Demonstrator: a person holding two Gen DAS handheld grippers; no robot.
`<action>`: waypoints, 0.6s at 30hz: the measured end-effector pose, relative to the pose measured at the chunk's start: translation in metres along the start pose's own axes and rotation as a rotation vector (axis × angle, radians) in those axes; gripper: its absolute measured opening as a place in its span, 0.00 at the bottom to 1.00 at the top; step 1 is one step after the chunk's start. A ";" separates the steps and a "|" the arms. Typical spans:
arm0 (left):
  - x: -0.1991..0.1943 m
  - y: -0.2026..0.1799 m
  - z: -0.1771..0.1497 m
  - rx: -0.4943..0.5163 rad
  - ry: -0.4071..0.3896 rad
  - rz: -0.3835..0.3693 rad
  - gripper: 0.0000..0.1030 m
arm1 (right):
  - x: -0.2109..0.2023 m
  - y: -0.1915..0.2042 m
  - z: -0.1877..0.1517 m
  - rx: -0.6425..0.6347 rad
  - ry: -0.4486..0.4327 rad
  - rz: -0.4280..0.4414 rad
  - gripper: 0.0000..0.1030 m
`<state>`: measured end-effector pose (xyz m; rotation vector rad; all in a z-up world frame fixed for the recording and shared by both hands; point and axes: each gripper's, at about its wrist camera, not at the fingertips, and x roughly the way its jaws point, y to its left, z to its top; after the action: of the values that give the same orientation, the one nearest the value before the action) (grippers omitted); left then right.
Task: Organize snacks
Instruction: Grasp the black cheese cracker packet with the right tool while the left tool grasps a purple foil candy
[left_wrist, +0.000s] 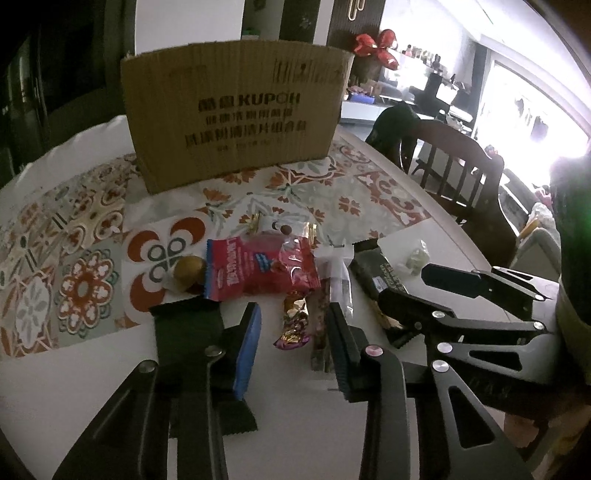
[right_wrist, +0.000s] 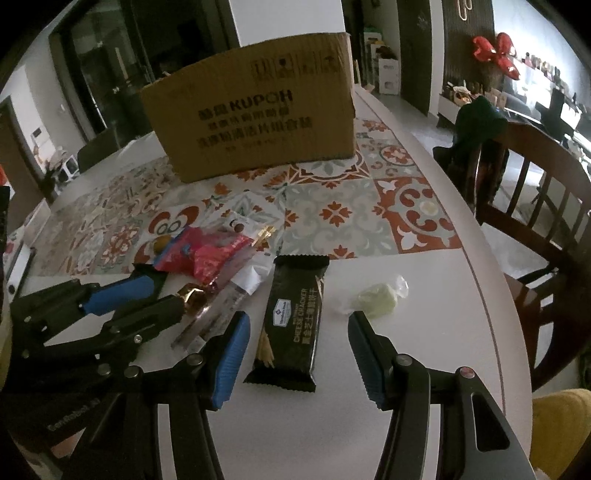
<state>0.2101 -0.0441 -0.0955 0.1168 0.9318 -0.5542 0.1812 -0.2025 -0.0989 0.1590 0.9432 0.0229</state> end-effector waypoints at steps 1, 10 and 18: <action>0.002 0.000 0.000 -0.004 0.004 0.000 0.33 | 0.001 0.000 0.000 0.001 0.001 0.001 0.55; 0.013 0.009 0.000 -0.049 0.026 -0.006 0.25 | 0.012 0.001 0.001 -0.003 0.010 -0.034 0.55; 0.018 0.012 -0.001 -0.086 0.042 -0.039 0.20 | 0.015 0.008 -0.001 -0.036 0.000 -0.060 0.42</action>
<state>0.2240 -0.0408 -0.1123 0.0325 0.9993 -0.5486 0.1899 -0.1929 -0.1106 0.0973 0.9466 -0.0150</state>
